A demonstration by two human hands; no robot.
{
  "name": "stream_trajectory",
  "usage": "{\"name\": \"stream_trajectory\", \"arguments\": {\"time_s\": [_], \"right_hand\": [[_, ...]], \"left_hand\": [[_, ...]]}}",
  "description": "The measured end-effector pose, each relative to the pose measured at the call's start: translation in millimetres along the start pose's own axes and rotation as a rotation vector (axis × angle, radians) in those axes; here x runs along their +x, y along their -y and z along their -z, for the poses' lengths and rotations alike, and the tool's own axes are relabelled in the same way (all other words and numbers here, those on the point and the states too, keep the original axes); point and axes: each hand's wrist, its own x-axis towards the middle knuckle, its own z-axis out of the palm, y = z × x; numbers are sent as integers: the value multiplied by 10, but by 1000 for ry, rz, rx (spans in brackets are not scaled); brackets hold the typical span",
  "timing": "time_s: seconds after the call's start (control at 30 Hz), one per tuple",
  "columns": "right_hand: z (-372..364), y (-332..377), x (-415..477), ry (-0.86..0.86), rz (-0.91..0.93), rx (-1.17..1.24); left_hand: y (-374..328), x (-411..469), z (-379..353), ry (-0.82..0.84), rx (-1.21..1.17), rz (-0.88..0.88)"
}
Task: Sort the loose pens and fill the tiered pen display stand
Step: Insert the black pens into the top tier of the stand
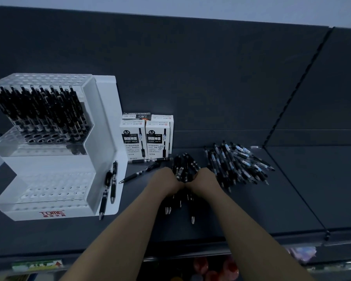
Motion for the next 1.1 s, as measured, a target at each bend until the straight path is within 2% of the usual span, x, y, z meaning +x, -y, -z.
{"name": "stream_trajectory", "arguments": {"time_s": [0.17, 0.3, 0.37, 0.5, 0.77, 0.87, 1.1], "right_hand": [[-31, 21, -67, -6, -5, 28], [8, 29, -134, 9, 41, 42], [56, 20, -161, 20, 84, 94], [186, 84, -262, 125, 193, 183], [311, 575, -613, 257, 429, 165], [263, 794, -740, 279, 494, 201], [180, 1444, -966, 245, 528, 412]], "left_hand": [[164, -44, 98, 51, -63, -48], [269, -189, 192, 143, -389, 15], [316, -266, 230, 113, -526, 30], [363, -403, 261, 10, -610, -44], [347, -677, 430, -112, -986, -154], [456, -815, 594, -180, -981, -180], [959, -1243, 1166, -491, -773, -249]]}}
